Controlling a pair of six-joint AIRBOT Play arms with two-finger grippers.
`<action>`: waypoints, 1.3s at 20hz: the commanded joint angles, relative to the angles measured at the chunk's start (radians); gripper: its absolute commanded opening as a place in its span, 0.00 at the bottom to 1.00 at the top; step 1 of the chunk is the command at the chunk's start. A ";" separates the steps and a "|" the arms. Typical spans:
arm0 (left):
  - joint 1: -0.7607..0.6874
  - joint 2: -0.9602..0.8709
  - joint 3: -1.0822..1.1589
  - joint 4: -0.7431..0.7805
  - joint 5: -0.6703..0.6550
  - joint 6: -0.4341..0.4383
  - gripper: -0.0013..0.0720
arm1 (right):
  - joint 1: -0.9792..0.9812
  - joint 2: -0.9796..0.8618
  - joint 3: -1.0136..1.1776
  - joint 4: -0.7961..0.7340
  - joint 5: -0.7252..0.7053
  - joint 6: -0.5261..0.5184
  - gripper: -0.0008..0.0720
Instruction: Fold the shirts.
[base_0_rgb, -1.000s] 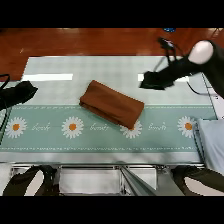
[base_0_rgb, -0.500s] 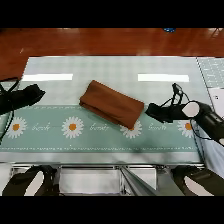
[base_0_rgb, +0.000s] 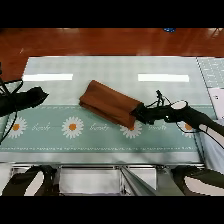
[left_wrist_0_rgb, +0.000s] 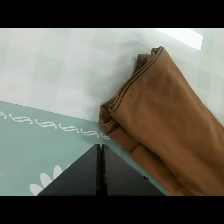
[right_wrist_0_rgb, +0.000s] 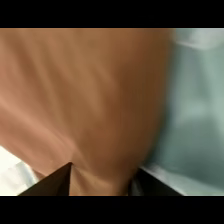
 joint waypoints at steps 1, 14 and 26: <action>0.000 0.000 0.000 0.000 -0.001 0.000 0.04 | 0.002 -0.126 0.124 0.115 0.097 -0.125 0.26; 0.000 -0.024 -0.001 -0.002 0.010 0.001 0.04 | -0.067 -0.174 1.128 -0.549 0.530 0.233 0.05; -0.001 -0.024 -0.001 -0.053 0.011 0.023 0.04 | -0.684 0.021 1.285 -0.546 0.909 0.402 0.05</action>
